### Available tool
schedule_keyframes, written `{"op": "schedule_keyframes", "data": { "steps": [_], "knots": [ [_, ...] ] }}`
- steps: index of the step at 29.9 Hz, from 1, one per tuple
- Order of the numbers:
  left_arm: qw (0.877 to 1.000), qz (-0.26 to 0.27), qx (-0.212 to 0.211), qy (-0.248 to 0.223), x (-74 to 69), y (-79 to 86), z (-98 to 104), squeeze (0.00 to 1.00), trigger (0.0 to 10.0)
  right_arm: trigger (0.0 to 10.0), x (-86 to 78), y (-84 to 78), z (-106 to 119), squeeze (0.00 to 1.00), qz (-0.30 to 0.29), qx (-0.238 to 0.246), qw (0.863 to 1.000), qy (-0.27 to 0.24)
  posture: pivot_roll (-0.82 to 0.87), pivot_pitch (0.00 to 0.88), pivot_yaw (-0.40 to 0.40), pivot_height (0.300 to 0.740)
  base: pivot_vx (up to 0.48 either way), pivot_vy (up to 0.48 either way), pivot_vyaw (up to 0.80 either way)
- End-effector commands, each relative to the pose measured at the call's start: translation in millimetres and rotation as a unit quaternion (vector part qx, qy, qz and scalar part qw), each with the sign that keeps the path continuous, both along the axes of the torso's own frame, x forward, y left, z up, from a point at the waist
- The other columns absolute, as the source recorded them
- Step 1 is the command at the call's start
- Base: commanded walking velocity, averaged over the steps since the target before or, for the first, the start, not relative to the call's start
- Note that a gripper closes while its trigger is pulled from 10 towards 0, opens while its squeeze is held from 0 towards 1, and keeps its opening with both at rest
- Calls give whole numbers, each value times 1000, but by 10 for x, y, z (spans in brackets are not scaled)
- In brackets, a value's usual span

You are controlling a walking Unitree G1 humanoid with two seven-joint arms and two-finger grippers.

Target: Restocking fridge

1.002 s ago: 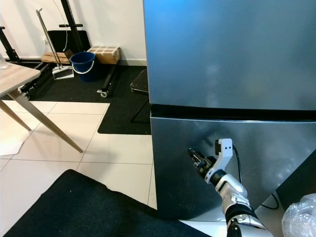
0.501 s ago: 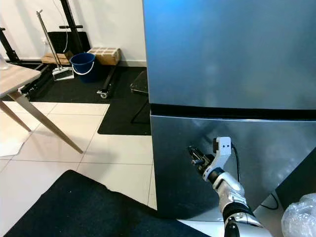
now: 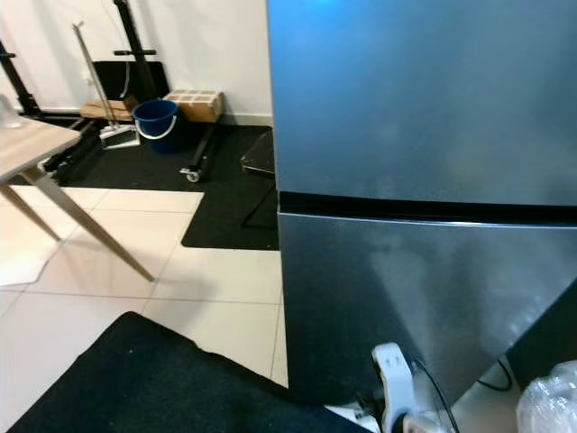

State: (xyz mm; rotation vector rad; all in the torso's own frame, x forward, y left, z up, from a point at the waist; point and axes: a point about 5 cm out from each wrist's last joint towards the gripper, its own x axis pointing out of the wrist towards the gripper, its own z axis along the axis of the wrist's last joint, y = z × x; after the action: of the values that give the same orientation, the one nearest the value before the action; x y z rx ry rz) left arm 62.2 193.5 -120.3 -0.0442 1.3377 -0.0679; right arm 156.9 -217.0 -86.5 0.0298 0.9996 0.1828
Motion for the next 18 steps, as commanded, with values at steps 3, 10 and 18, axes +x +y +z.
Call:
{"op": "schedule_keyframes", "data": {
  "steps": [3,10,18],
  "knots": [
    [1000,-9,9,-4,14,39,8,0,10000,10000,-74,-54,-31,0,-13,-28,999,16,-12,0,-7,740,0,0,0],
    [999,3,28,-27,152,201,58,0,10000,10000,-474,-23,-183,0,30,-78,993,83,-12,0,1,740,0,0,0],
    [999,5,36,-23,135,232,59,0,10000,10000,-434,29,-185,0,52,-99,991,75,-12,0,15,740,0,0,0]
  ]
}}
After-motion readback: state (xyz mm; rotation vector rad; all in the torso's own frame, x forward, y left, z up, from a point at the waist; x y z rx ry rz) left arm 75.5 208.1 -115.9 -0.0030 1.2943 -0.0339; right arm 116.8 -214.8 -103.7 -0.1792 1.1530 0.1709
